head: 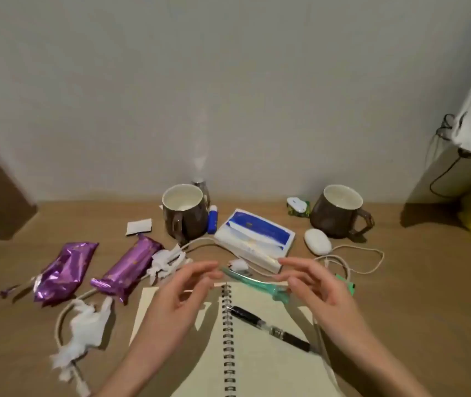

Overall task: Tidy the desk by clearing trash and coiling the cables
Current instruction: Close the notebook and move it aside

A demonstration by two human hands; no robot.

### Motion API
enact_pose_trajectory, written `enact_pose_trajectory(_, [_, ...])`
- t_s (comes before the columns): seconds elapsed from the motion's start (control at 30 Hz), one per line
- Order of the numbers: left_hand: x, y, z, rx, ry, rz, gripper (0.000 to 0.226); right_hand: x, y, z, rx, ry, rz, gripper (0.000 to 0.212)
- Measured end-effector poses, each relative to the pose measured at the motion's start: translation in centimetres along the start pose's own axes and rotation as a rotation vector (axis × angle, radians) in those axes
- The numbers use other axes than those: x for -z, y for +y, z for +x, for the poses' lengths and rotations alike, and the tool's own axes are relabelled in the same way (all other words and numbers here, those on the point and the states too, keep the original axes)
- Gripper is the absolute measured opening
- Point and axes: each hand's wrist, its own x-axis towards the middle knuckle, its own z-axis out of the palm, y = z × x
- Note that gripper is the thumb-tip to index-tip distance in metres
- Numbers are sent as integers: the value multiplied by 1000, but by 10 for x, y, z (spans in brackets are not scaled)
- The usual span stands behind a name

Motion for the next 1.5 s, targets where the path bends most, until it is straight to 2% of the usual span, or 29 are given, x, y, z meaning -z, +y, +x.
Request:
enact_pose_trajectory(0.07, [-6, -14, -3, -91, -42, 174, 24, -5, 16, 1, 69, -41, -103, 26])
enact_pose_trajectory(0.2, [-16, -39, -14, -131, -116, 445, 28, -14, 43, 0, 157, -107, -282, 26])
enact_pose_trajectory(0.43, [-27, -53, -19, -316, -50, 728, 37, -22, 59, -1, 287, -152, -547, 33])
enact_pose_trajectory(0.53, [-29, -57, -20, -345, -17, 768, 36, -23, 64, -1, 333, -119, -604, 34])
enact_pose_trajectory(0.8, [-29, -61, -26, -397, 10, 815, 40, -27, 62, 5, 389, -25, -711, 18])
enact_pose_trajectory(1.0, [-10, -66, -31, -382, -2, 892, 45, -25, 56, 0, 380, -38, -826, 26])
enact_pose_trajectory(1.13, [17, -73, -17, -474, 33, 1031, 56, -22, 55, -9, 400, -100, -894, 35])
enact_pose_trajectory(1.2, [30, -78, -6, -444, 10, 1073, 60, -22, 56, -11, 402, -105, -889, 36])
enact_pose_trajectory(1.33, [46, -85, 14, -314, -61, 1202, 51, -24, 62, -9, 400, -74, -872, 33])
enact_pose_trajectory(1.5, [52, -85, 27, -275, -17, 1265, 51, -27, 69, -9, 435, -25, -844, 31])
